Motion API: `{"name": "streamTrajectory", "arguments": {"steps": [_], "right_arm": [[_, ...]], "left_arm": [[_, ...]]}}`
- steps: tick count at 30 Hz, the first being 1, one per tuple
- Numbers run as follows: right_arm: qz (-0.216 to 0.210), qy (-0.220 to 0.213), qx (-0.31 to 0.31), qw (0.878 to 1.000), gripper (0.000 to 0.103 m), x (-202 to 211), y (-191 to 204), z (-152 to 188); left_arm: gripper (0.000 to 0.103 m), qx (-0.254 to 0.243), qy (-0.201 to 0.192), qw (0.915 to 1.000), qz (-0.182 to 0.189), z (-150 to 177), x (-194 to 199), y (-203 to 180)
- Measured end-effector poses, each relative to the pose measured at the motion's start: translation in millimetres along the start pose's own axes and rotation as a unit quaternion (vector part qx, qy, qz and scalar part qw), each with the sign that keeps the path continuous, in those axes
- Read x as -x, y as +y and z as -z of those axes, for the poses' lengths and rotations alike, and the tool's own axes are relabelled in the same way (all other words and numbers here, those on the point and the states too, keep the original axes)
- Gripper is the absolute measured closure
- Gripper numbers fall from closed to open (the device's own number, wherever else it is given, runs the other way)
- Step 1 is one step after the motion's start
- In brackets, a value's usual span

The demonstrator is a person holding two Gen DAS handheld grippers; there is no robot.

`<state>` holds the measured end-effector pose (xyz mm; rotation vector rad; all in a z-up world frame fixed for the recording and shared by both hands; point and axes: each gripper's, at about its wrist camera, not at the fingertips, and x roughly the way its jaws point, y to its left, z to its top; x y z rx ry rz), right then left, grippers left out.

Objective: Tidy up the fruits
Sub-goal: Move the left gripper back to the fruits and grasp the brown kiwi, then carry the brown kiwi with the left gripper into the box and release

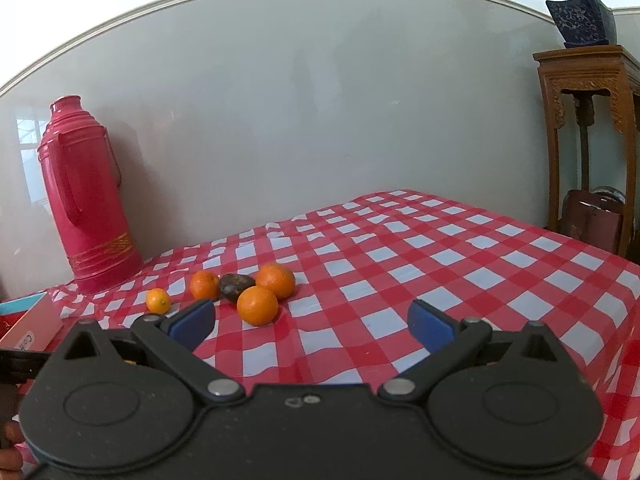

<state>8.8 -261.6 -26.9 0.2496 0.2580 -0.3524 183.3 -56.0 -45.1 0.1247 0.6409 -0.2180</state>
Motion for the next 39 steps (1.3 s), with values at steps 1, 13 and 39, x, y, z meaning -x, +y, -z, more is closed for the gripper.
{"name": "streamTrajectory", "arguments": {"steps": [1, 13, 39], "right_arm": [[-0.001, 0.001, -0.001, 1.000, 0.006, -0.3, 0.0, 0.0], [-0.009, 0.006, -0.003, 1.000, 0.006, -2.9, 3.2, 0.4], [-0.021, 0.010, -0.001, 1.000, 0.006, -4.4, 8.4, 1.1]], "left_arm": [[0.060, 0.000, 0.000, 1.0000, 0.002, 0.2, 0.2, 0.1], [0.060, 0.002, -0.003, 1.0000, 0.008, 0.6, 3.6, 0.3], [0.073, 0.002, -0.012, 0.9999, 0.004, -1.8, 21.7, 12.2]]}}
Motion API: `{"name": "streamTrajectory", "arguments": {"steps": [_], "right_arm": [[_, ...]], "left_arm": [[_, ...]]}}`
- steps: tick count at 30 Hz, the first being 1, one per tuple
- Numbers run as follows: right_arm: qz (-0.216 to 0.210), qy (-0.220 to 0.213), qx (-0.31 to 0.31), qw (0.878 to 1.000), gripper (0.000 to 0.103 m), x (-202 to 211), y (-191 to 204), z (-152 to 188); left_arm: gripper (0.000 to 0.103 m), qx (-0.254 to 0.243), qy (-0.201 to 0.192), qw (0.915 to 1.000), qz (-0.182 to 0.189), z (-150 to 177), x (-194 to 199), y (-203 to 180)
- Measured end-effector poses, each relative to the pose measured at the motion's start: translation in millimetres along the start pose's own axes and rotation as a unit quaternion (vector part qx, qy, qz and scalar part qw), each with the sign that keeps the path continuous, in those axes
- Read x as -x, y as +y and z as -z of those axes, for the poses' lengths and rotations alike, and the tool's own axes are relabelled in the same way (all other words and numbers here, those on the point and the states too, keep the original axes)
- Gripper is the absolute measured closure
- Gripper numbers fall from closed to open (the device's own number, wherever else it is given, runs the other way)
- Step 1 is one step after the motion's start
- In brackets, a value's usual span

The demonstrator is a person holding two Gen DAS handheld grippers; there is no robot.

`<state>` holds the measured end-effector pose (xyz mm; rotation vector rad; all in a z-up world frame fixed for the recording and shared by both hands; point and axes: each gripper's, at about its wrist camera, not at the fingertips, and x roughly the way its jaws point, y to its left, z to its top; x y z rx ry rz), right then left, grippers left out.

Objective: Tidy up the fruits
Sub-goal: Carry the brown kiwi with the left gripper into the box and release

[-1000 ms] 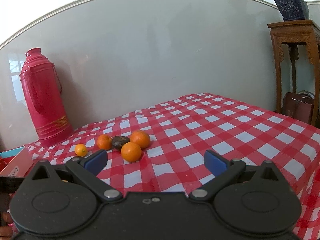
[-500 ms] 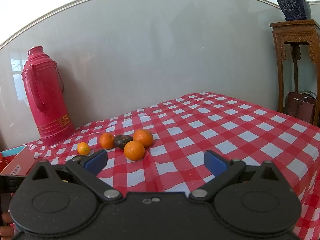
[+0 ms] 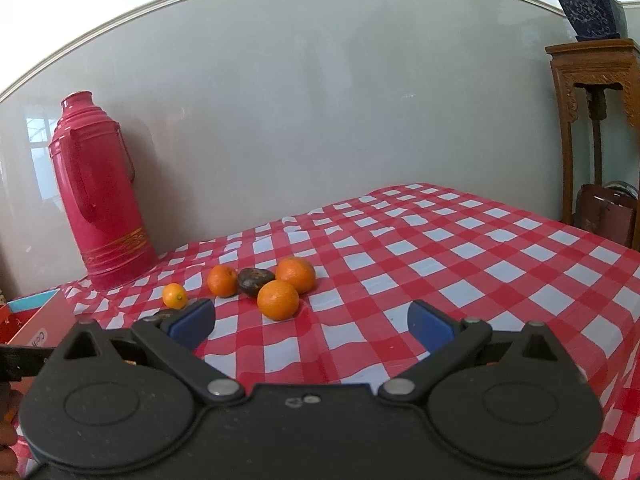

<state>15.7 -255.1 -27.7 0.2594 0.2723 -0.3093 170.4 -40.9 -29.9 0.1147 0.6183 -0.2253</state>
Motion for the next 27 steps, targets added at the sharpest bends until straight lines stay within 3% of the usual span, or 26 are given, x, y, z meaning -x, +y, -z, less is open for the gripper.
{"name": "streamTrajectory", "arguments": {"steps": [16, 18, 27], "right_arm": [[-0.019, 0.008, 0.023, 1.000, 0.006, -4.7, 23.4, 5.8], [-0.023, 0.010, 0.027, 0.999, 0.006, -5.6, 28.2, 7.0], [-0.039, 0.014, 0.047, 0.998, 0.006, -6.6, 47.5, 10.5]], "left_arm": [[0.073, 0.018, -0.038, 0.9959, -0.080, -0.1, 37.8, 57.6], [0.073, 0.031, -0.039, 0.9966, -0.066, 2.5, 43.0, 69.1], [0.073, 0.038, -0.056, 0.9952, -0.071, 4.9, 57.6, 76.0]]}}
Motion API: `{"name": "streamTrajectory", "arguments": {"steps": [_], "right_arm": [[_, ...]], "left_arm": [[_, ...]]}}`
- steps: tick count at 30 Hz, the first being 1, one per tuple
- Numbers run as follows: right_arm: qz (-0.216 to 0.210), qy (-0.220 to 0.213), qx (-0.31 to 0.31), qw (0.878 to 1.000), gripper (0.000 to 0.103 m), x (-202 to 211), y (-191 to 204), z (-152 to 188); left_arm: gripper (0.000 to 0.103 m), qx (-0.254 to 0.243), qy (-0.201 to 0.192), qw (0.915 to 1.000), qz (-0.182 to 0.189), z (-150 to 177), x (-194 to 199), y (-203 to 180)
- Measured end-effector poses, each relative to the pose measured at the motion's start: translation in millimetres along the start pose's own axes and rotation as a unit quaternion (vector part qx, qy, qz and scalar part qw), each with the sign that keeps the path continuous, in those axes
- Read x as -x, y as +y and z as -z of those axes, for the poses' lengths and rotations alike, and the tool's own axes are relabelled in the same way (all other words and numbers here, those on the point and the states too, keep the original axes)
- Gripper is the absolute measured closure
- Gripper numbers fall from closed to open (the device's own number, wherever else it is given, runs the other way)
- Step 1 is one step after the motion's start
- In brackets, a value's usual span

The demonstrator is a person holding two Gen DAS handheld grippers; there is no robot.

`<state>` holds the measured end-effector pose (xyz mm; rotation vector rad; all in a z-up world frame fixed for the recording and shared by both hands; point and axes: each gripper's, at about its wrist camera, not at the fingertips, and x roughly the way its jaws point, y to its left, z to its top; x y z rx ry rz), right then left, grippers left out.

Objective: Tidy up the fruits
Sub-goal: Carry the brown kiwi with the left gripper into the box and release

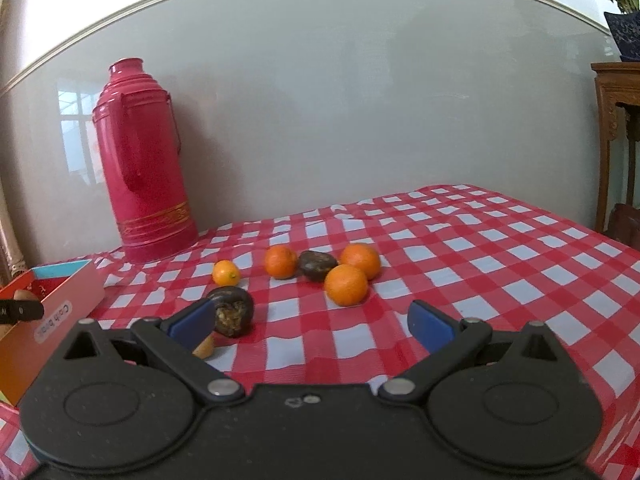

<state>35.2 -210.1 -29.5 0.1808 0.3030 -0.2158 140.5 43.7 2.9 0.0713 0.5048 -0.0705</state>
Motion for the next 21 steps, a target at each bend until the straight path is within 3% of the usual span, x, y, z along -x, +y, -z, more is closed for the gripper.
{"name": "streamTrajectory", "arguments": {"steps": [7, 17, 21], "right_arm": [[-0.003, 0.002, 0.003, 1.000, 0.006, -0.5, 3.1, 0.0], [-0.005, 0.000, 0.000, 1.000, 0.006, 0.5, 1.8, 0.0], [-0.005, 0.001, 0.000, 1.000, 0.006, 0.3, 2.3, 0.5]], "left_arm": [[0.073, 0.001, -0.016, 0.9993, -0.034, -7.4, 7.4, 14.2], [0.073, 0.024, 0.000, 0.9882, -0.151, 5.4, -0.8, 69.3], [0.073, 0.031, 0.016, 0.9833, -0.179, 11.9, -7.4, 84.4]]}}
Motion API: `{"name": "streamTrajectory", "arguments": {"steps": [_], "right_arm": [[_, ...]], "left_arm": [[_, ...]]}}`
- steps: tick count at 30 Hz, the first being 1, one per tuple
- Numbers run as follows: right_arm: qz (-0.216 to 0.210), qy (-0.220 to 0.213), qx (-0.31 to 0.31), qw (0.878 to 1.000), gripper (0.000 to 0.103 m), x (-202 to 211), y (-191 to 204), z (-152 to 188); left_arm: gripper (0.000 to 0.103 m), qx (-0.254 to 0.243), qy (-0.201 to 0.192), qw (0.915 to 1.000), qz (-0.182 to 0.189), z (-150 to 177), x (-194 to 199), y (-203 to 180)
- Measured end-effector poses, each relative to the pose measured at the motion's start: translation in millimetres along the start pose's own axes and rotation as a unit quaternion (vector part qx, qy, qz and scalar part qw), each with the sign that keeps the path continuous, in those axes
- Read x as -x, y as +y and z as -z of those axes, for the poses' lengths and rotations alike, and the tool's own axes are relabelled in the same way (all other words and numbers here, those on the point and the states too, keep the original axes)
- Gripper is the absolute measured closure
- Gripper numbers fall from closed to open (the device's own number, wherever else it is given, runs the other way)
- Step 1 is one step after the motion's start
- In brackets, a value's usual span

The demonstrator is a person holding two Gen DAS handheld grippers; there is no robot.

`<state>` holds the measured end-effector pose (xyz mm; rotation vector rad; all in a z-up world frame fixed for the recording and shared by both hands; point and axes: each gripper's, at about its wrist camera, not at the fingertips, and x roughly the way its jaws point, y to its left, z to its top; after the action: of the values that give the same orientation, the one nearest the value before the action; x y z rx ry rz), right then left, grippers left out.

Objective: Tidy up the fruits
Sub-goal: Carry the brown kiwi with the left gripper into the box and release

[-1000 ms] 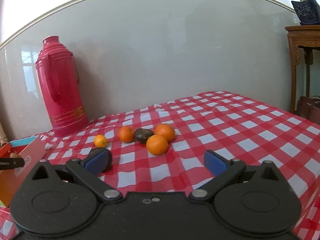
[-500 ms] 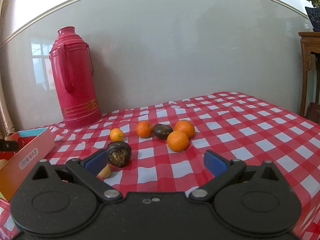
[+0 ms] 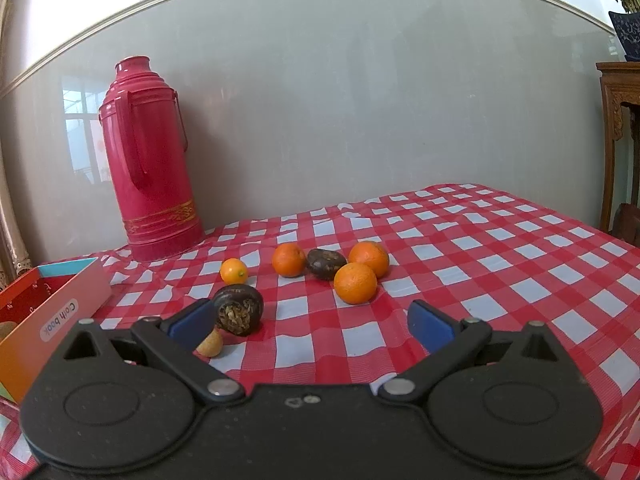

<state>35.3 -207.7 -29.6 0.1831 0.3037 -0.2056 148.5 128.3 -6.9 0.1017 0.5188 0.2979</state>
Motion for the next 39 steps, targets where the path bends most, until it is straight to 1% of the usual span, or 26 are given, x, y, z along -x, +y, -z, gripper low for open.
{"name": "streamTrajectory", "arguments": {"steps": [5, 8, 14, 15, 17, 20, 23, 24, 25, 28, 35, 39], "right_arm": [[-0.002, -0.001, 0.006, 1.000, 0.006, 0.5, 2.5, 0.5], [-0.003, 0.000, 0.008, 1.000, 0.006, -0.1, 3.0, 0.5], [-0.004, 0.002, 0.009, 1.000, 0.006, -0.2, 3.8, 0.4], [-0.004, 0.001, 0.009, 1.000, 0.006, 0.0, 4.0, 0.3], [-0.005, 0.000, 0.009, 1.000, 0.006, 0.5, 4.0, 0.2], [-0.007, 0.001, 0.009, 1.000, 0.006, 0.5, 4.1, 0.1], [-0.007, -0.001, 0.010, 1.000, 0.006, 1.5, 3.4, -0.2], [-0.007, -0.001, 0.010, 1.000, 0.006, 1.7, 3.2, -0.2], [-0.007, -0.002, 0.010, 1.000, 0.006, 1.7, 3.1, -0.3], [-0.006, -0.002, 0.009, 1.000, 0.006, 2.2, 3.3, -0.5], [-0.005, -0.005, 0.008, 1.000, 0.006, 4.5, 0.0, -0.9], [-0.002, -0.005, 0.005, 1.000, 0.006, 5.8, -3.0, -1.6]], "left_arm": [[0.073, 0.001, 0.024, 0.9996, -0.013, 4.7, -14.3, 4.9], [0.073, 0.010, 0.037, 0.9992, -0.012, 5.8, -16.7, 6.6], [0.072, 0.004, 0.046, 0.9987, -0.022, 7.9, -17.0, 6.3], [0.071, 0.005, 0.047, 0.9986, -0.022, 7.2, -16.7, 6.1], [0.060, 0.013, 0.048, 0.9985, -0.021, 5.4, -15.3, 7.8], [0.052, 0.025, 0.048, 0.9984, -0.016, 2.6, -10.9, 9.9], [0.040, 0.029, 0.043, 0.9986, -0.012, -1.2, -4.2, 8.8], [0.033, 0.030, 0.038, 0.9987, -0.012, -2.8, -0.5, 7.9], [0.028, 0.033, 0.031, 0.9989, -0.014, -4.5, 3.6, 7.1], [0.027, 0.036, 0.014, 0.9993, -0.002, -11.7, 16.6, 2.7], [0.026, 0.026, -0.002, 0.9990, 0.037, -21.1, 38.3, -19.4], [0.017, 0.015, -0.011, 0.9986, 0.050, -15.6, 50.3, -35.2]]}}
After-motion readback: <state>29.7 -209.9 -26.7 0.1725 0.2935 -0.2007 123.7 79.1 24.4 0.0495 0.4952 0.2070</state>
